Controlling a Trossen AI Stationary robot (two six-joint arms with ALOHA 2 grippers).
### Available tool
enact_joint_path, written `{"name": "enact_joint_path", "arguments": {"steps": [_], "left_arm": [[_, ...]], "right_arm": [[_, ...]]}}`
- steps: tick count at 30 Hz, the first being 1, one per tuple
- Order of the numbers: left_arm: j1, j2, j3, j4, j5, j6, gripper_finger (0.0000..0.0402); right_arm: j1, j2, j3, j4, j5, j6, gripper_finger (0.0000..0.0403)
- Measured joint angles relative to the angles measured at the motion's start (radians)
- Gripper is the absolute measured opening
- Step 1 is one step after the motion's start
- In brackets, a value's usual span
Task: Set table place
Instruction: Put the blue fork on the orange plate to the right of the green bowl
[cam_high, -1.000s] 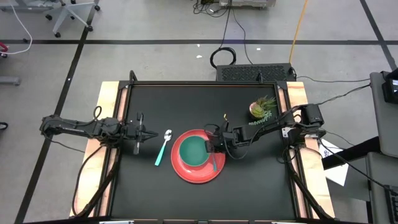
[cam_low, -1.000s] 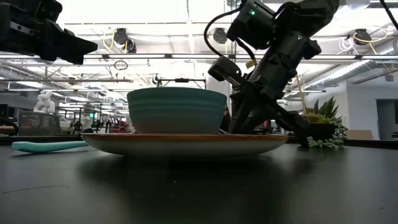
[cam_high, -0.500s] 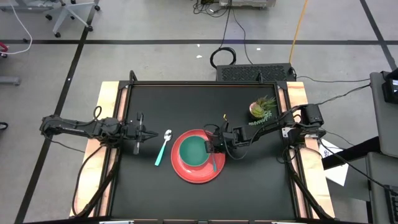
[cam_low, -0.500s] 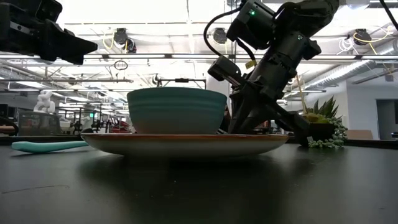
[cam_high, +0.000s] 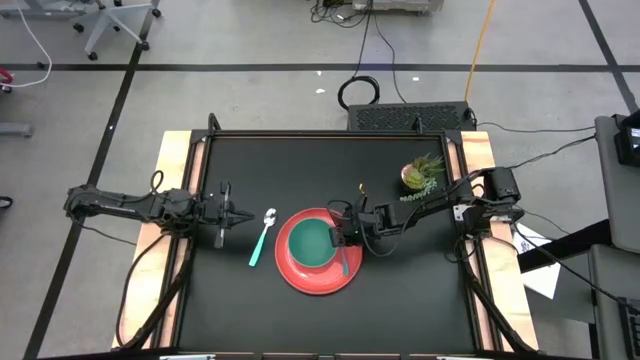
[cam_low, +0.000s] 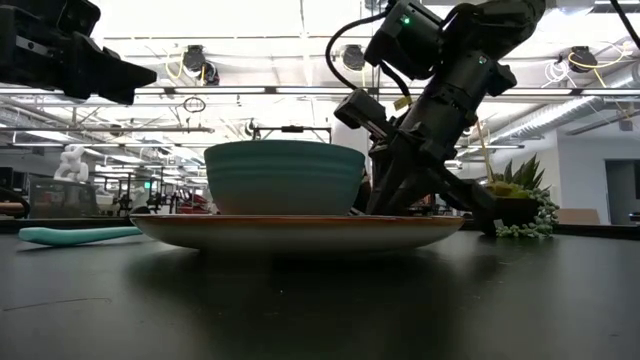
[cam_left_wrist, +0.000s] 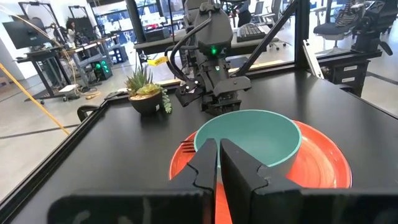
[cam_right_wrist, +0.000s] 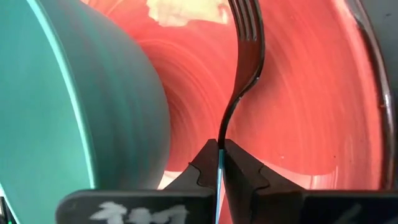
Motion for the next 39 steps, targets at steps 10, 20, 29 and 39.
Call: {"name": "enact_joint_path", "arguments": {"steps": [10,20,29,39], "left_arm": [[0.000,0.000,0.000,0.000,0.000,0.000,0.0026],[0.000,0.000,0.000,0.000,0.000,0.000,0.0026],[0.000,0.000,0.000,-0.002,0.000,-0.005,0.0026],[0.000,0.000,0.000,-0.008,0.000,-0.004,0.0026]], "right_arm": [[0.000,0.000,-0.001,0.000,0.004,-0.043,0.0004],[0.000,0.000,-0.001,0.001,0.005,-0.045,0.0004],[0.000,0.000,-0.001,-0.007,0.000,-0.090,0.0004],[0.000,0.000,-0.001,-0.011,-0.004,-0.124,0.0004]]}}
